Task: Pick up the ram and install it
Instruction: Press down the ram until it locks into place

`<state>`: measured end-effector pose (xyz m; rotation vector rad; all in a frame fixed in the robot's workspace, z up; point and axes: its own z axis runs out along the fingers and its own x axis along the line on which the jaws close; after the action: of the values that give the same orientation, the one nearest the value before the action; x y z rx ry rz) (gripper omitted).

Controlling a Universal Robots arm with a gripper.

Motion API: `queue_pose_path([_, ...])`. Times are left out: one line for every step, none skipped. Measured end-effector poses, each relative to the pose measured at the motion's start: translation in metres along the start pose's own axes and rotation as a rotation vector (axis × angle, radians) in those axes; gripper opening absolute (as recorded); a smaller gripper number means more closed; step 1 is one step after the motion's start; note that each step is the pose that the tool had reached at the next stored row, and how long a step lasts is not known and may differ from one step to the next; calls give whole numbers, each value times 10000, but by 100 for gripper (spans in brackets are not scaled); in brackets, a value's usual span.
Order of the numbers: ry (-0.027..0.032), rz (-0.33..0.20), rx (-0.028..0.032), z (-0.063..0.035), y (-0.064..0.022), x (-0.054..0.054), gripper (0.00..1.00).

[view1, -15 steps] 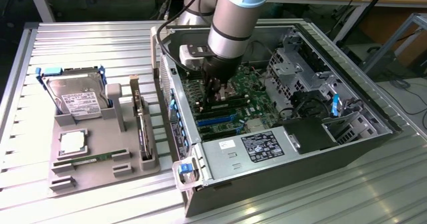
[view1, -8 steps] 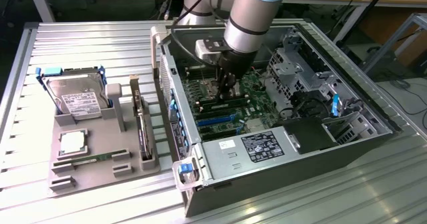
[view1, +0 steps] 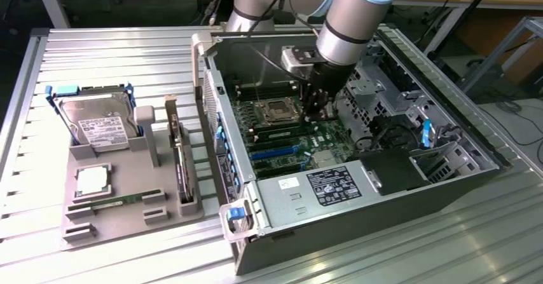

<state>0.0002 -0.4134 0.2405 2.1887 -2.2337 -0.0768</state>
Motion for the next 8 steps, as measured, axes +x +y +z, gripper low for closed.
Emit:
queue_pose_path([0, 0, 10, -3, -88, -2, 10])
queue_pose_path([-1, -1, 19, -7, -189, -4, 10])
queue_pose_path([0, 0, 21, -38, -225, -6, 10])
queue_pose_path([7, 18, 19, -77, -225, -9, 10])
queue_pose_path([9, 41, 20, -139, -224, -11, 10])
queue_pose_path([6, 55, 21, -185, -223, -12, 10])
queue_pose_path([2, 87, 23, -272, -220, -15, 10])
queue_pose_path([5, 125, 23, -380, -216, -17, 10])
